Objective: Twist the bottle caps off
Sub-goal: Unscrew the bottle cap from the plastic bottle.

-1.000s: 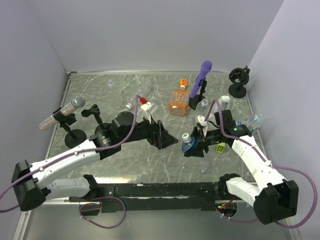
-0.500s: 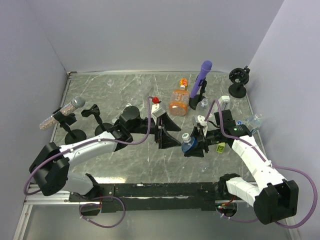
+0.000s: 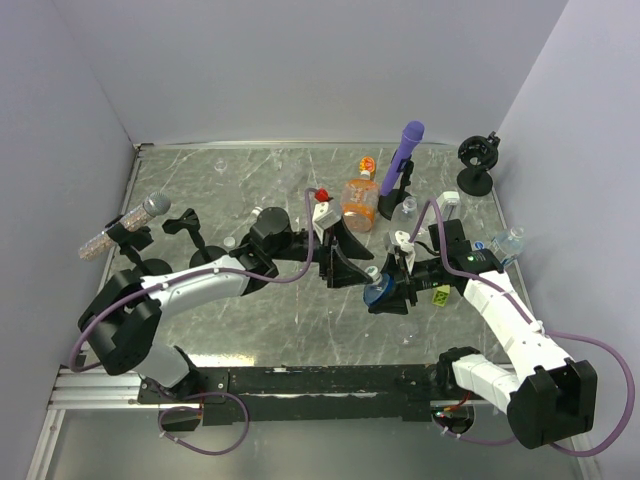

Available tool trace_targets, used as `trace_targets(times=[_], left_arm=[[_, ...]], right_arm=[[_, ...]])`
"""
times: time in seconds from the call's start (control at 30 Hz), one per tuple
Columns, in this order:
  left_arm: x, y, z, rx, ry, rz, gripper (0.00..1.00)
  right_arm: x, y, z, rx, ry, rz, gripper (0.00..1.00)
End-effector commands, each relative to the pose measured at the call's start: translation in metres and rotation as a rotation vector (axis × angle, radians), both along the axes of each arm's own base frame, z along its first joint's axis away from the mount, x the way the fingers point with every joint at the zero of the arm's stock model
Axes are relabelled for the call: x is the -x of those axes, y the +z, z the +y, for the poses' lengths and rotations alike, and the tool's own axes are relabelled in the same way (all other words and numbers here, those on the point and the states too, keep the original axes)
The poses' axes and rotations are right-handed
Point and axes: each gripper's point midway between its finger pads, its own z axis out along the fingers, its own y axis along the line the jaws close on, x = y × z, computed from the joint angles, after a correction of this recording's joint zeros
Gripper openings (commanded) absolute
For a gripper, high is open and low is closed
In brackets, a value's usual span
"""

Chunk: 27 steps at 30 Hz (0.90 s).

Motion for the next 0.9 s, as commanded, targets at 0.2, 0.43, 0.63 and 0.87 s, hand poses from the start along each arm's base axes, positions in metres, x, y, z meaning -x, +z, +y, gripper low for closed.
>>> trace_targets(times=[0.2,0.43,0.63,0.87], left_arm=[[0.008,0.019,-0.006,0.039,-0.047,-0.045,0.62],[0.009,0.016,-0.009,0.019,-0.061,-0.030,0.51],[0.012,0.023,-0.005,0.037,-0.054,-0.012,0.23],[0.003,0.034,0.003,-0.008,0.100,0.154,0.01]], right_arm=[[-0.005,0.018,0.004,-0.043,0.030,-0.096,0.13],[-0.005,0.017,0.004,-0.039,0.028,-0.094,0.14],[-0.005,0.017,0.004,-0.040,0.028,-0.095,0.13],[-0.005,0.017,0.004,-0.040,0.028,-0.097,0.13]])
